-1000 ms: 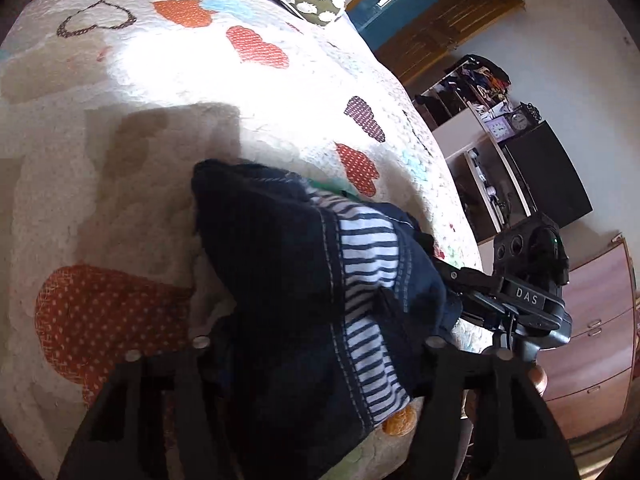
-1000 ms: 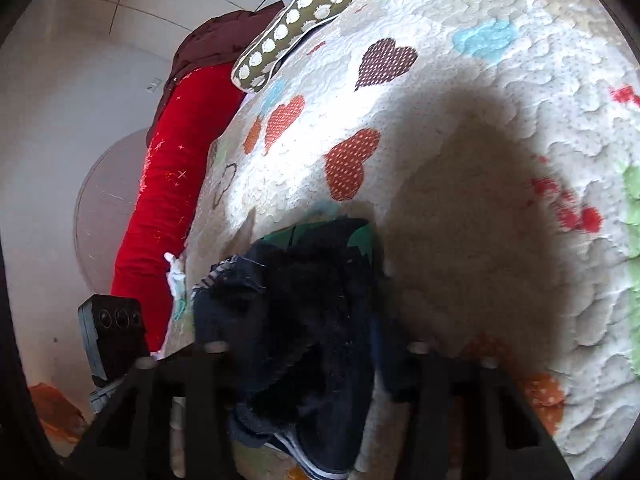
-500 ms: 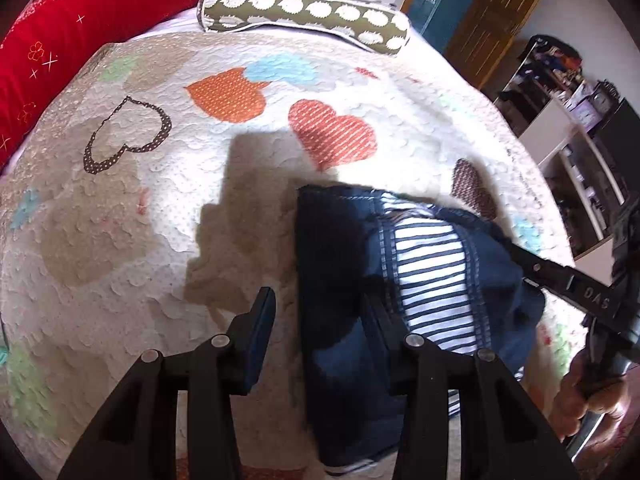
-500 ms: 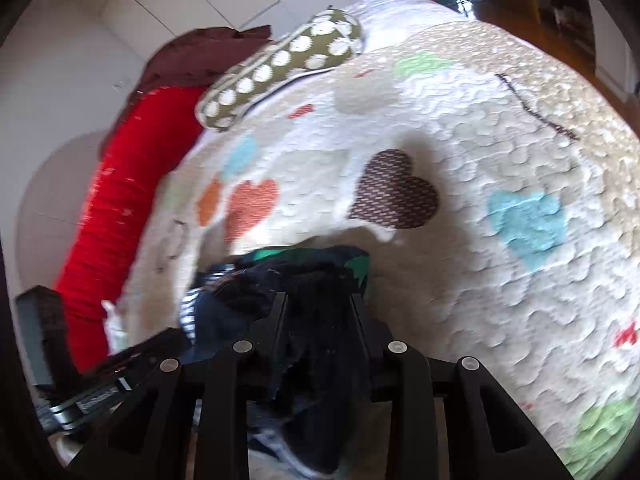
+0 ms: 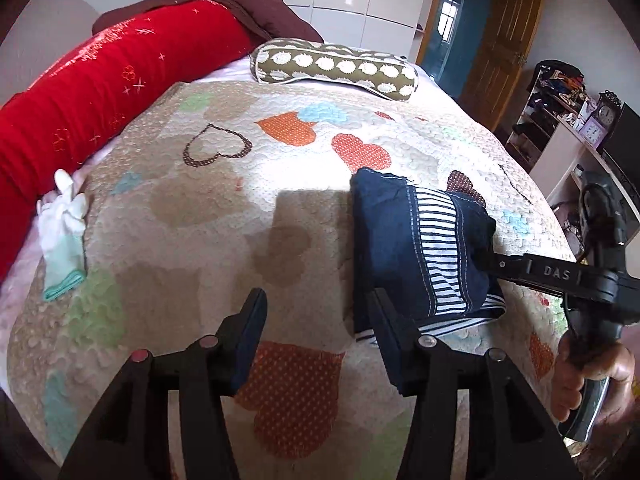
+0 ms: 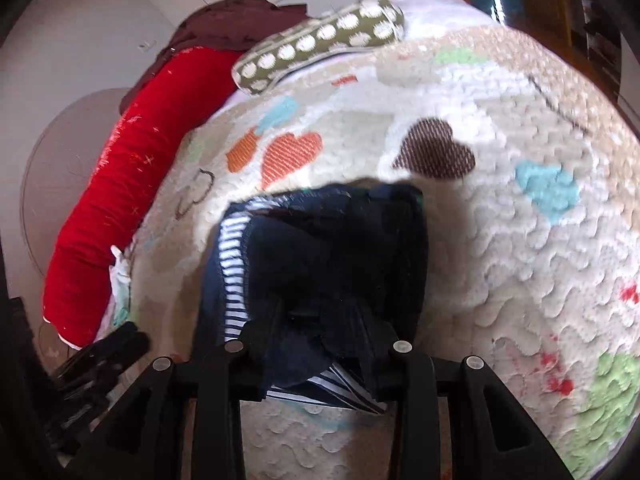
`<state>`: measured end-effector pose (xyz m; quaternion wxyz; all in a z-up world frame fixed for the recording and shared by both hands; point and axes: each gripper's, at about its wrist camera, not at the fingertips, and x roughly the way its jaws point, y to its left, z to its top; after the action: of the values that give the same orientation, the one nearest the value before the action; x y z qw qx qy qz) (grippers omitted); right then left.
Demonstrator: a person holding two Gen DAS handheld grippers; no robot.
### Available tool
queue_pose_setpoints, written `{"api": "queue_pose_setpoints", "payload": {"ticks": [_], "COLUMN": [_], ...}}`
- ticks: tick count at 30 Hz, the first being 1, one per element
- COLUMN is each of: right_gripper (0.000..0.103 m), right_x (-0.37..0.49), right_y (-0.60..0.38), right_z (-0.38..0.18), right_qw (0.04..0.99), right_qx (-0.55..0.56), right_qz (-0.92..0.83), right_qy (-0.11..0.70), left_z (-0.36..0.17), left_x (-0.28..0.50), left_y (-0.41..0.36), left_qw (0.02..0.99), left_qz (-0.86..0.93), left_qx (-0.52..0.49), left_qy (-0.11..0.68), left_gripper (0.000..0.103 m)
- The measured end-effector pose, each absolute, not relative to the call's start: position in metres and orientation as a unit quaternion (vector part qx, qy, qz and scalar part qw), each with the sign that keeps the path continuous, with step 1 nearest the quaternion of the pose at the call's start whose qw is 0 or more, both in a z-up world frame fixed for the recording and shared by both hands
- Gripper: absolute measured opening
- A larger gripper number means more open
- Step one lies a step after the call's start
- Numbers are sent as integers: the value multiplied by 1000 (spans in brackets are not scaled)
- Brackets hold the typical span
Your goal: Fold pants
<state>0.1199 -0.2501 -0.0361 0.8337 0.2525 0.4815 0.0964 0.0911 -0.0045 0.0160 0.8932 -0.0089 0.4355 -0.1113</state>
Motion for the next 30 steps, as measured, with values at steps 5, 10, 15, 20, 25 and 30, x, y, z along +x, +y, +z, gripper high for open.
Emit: {"api": "queue_pose_setpoints", "payload": {"ticks": [5,10,15,20,25,30], "right_gripper": [45,56,56,56,56,57], "right_x": [97,51,21,3,-14,-27], "right_y": [-271,-279,-313,-337,-328,-310], "right_z": [-21,8,-6,-24,-25,-18], "right_qw": [830,881,886,881,892,904], "right_qx": [309,215,205,211,172,132], "right_qz": [107,53,-15,-61,-65,-62], "right_qy": [452,417,415,418,412,402], "left_z": [33,40,46,52,52,49], "left_x": [57,33,14,4,-2,-2], "left_y": [3,1,-11,-12,-13,-17], "left_qw": [914,921,926,928,930,928], "left_qz": [-75,-57,-63,-69,-73,-77], "left_qx": [3,-3,24,19,16,15], "left_qy": [399,384,371,364,360,364], "left_gripper": [66,73,73,74,75,75]}}
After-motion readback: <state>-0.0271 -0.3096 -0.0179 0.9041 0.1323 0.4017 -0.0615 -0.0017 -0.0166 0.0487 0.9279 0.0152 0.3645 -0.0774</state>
